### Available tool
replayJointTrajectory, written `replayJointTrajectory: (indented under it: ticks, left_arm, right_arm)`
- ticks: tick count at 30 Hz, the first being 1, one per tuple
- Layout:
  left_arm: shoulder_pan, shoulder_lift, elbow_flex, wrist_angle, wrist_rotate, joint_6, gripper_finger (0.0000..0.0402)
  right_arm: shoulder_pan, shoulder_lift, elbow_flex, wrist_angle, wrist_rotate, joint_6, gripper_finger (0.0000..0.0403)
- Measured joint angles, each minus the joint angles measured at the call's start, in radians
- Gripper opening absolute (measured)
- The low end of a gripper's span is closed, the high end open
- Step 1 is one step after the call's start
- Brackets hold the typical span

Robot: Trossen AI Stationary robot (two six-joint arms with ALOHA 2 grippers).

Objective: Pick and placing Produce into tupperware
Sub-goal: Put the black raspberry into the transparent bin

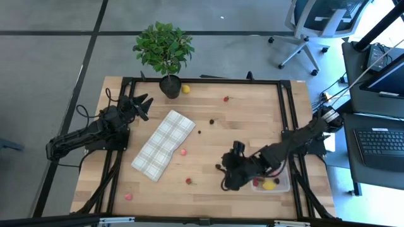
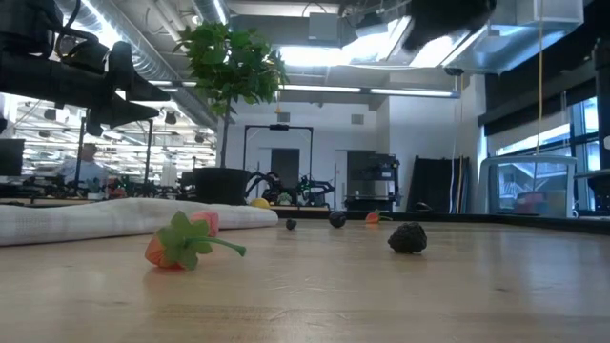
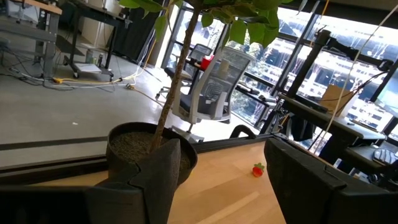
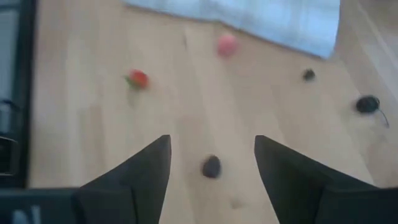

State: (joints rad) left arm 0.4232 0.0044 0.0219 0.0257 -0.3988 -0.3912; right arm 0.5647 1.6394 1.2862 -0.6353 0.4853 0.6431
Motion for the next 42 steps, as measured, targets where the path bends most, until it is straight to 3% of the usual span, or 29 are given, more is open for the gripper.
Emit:
replayJointTrajectory:
  ticks: [7, 19, 28, 37, 42]
  left_arm:
    - [0.000, 0.000, 0.000, 0.000, 0.000, 0.000, 0.0225]
    - [0.000, 0.000, 0.000, 0.000, 0.000, 0.000, 0.0225]
    - [0.000, 0.000, 0.000, 0.000, 0.000, 0.001, 0.0225]
    - [0.000, 0.000, 0.000, 0.000, 0.000, 0.001, 0.0225]
    - [0.000, 0.000, 0.000, 0.000, 0.000, 0.001, 0.0225]
  right_arm:
    - [-0.192, 0.000, -0.078, -0.068, -0.096, -0.074, 0.0233]
    - [-0.537, -0.001, -0.162, -0.010, -0.559, -0.197, 0.0233]
    - [-0.534, 0.001, -0.228, 0.038, -0.569, 0.034, 0.0233]
    - [-0.534, 0.001, -0.229, 0.136, -0.566, 0.076, 0.0233]
    - [-0.515, 0.001, -0.229, 0.241, -0.565, 0.029, 0.0257]
